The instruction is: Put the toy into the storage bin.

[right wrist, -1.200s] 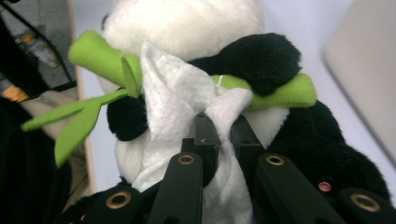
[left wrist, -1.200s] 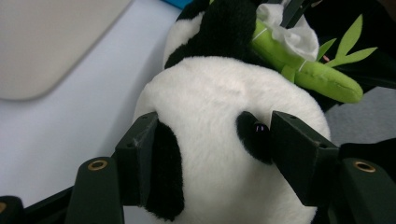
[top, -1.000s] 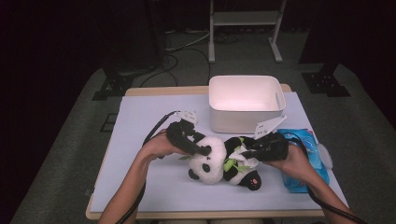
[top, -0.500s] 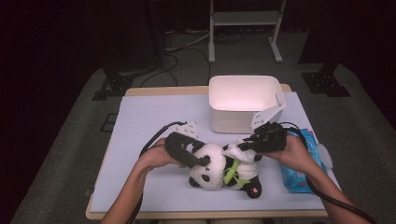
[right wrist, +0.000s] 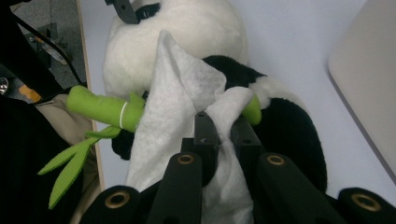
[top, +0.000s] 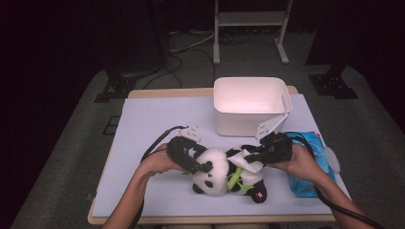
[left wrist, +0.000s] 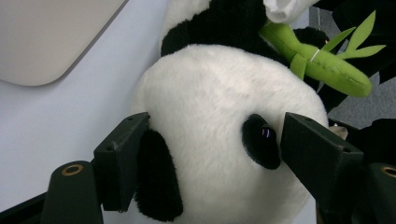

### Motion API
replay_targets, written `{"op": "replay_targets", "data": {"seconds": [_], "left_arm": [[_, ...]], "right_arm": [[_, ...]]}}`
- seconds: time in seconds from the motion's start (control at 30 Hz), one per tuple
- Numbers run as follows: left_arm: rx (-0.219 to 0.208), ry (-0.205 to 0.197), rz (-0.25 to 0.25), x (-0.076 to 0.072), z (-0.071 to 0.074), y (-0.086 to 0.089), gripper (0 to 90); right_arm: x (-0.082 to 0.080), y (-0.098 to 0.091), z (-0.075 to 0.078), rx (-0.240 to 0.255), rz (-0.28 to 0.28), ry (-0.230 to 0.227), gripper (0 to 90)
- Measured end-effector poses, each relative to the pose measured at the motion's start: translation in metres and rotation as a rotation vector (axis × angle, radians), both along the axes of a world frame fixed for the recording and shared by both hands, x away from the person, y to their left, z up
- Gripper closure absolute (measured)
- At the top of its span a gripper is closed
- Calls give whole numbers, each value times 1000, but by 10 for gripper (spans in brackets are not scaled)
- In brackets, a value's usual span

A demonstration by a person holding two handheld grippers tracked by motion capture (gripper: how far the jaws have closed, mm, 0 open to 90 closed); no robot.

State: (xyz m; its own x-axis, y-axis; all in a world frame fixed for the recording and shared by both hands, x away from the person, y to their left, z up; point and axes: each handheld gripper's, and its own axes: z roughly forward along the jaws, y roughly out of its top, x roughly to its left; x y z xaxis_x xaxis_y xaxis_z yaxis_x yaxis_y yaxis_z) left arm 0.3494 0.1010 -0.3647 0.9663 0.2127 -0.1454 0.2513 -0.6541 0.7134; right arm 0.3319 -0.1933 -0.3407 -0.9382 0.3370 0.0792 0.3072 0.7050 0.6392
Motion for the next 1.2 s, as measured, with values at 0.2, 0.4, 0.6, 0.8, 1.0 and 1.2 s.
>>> {"op": "replay_targets", "data": {"seconds": [0.2,0.4,0.6,0.8,1.0,1.2], "left_arm": [[1,-29,-14,-5,2,-3,294],[13,-60,-49,-10,5,-5,302],[-6,-36,-42,-12,5,-2,309],[17,11,8,-7,7,-3,118],[11,105,-18,-3,2,-9,66],[45,93,-50,-2,-4,-23,110]], "right_arm": [[-2,0,8,16,-6,-23,832],[6,1,27,7,-24,-75,832],[9,0,19,-10,-17,-42,832],[0,-4,15,-7,11,-14,833],[-9,-9,12,14,12,0,832],[-11,-11,11,22,9,-25,832]]}}
